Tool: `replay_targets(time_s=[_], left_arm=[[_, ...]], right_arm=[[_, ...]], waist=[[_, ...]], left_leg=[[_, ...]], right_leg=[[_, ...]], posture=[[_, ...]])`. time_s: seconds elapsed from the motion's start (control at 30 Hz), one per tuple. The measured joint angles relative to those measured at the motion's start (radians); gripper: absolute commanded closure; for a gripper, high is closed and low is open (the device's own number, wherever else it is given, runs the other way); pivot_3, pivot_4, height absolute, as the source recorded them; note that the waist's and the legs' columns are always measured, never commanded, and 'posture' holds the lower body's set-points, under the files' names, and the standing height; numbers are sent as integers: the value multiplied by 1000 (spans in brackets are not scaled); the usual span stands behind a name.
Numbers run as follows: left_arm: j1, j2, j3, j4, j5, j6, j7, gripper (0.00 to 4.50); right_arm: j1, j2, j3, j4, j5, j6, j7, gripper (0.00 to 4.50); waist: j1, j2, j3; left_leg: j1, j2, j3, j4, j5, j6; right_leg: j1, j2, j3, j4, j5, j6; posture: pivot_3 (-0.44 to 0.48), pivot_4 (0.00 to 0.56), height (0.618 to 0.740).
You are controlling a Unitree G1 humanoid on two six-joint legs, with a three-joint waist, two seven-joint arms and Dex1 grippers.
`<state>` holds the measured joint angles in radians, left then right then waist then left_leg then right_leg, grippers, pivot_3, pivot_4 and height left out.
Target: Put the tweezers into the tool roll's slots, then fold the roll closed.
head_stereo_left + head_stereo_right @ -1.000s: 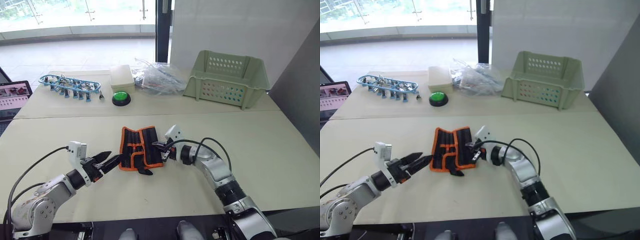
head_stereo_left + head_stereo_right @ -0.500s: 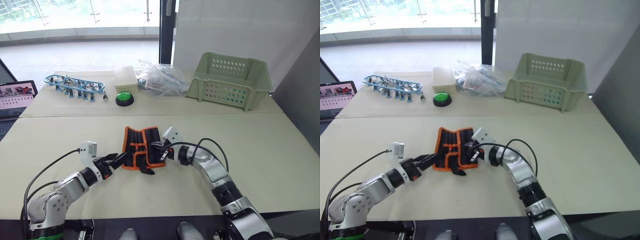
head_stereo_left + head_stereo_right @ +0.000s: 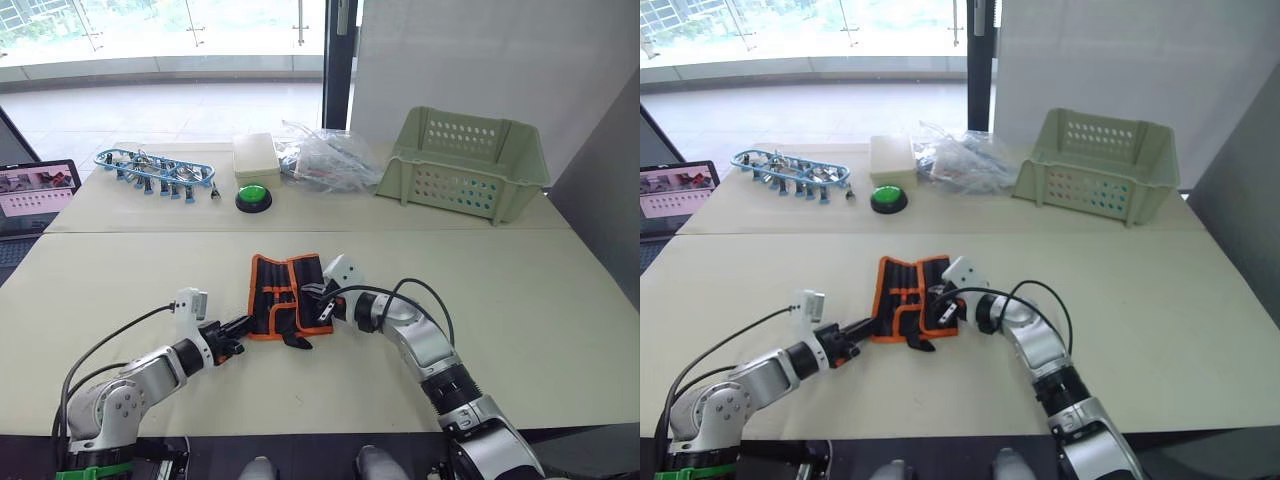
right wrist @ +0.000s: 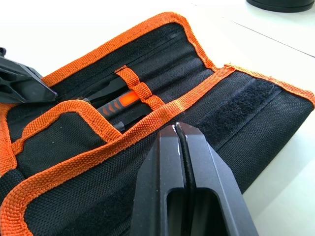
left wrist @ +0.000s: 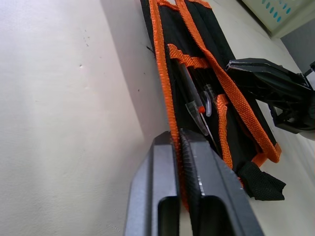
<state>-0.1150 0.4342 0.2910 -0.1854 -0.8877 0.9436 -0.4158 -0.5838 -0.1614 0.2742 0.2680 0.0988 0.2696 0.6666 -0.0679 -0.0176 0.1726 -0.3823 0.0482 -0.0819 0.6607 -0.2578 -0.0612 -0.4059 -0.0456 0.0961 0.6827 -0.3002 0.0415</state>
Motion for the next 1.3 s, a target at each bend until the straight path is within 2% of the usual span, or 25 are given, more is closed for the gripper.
replay_targets(time_s=[0.2, 0.33, 0.43, 0.53, 0.7, 1.03, 1.17, 1.3], left_arm=[[-17, 31, 1, 6, 0, 10, -10, 4486], [-50, 149, 4, 14, 6, 17, -84, 4486], [-49, 275, -14, 30, 68, -21, -189, 4486], [-53, 316, -28, 46, 100, -40, -253, 4486], [-110, 313, -83, 54, 123, -49, -310, 4486], [-172, 263, -155, 59, 165, -49, -317, 4486], [-209, 222, -178, 79, 184, -49, -316, 4486], [-239, 142, -218, 108, 215, -51, -291, 4486]], right_arm=[[2, 1, 0, -3, 0, 1, -1, 4500], [6, 5, 0, -9, 0, 4, -2, 4500], [14, 14, 0, -20, 0, 8, -2, 4500], [20, 18, 1, -22, -2, 19, -6, 4500], [28, 33, 9, -24, -14, 26, -23, 4500], [46, 52, 22, -65, -18, 37, -36, 4500], [46, 58, 31, -64, -36, 40, -38, 4500], [46, 64, 31, -62, -38, 44, -39, 4500]], waist=[[0, 0, 0], [-7, 0, 0], [-8, 0, 1], [-3, 0, 1], [3, 0, 1], [-2, 0, 1], [2, 0, 1], [1, 0, 1]], left_leg=[[0, 0, 0, 0, 0, 0], [0, 1, 0, -1, 0, 0], [0, 1, 0, -1, 0, 0], [-1, 1, 0, -1, 0, 0], [-2, 1, 0, -1, 0, 0], [-2, 1, 0, -1, 0, 0], [-2, 0, 0, -1, 0, 0], [-2, 0, -1, -1, 0, 0]], right_leg=[[0, 0, 0, 0, 0, 0], [-1, 1, 0, 0, 0, 0], [-1, 1, 0, 0, 0, 0], [-1, 1, 0, -2, 0, 0], [-1, 1, 0, -2, 0, 0], [-2, 1, 0, -1, 0, 0], [-2, 0, 0, -2, 0, 0], [-1, 1, 0, -1, 0, 0]], posture=[[0, 150, 713], [0, 150, 713], [0, 150, 713], [0, 150, 713], [0, 150, 713], [0, 150, 713], [0, 150, 713], [0, 150, 713]])
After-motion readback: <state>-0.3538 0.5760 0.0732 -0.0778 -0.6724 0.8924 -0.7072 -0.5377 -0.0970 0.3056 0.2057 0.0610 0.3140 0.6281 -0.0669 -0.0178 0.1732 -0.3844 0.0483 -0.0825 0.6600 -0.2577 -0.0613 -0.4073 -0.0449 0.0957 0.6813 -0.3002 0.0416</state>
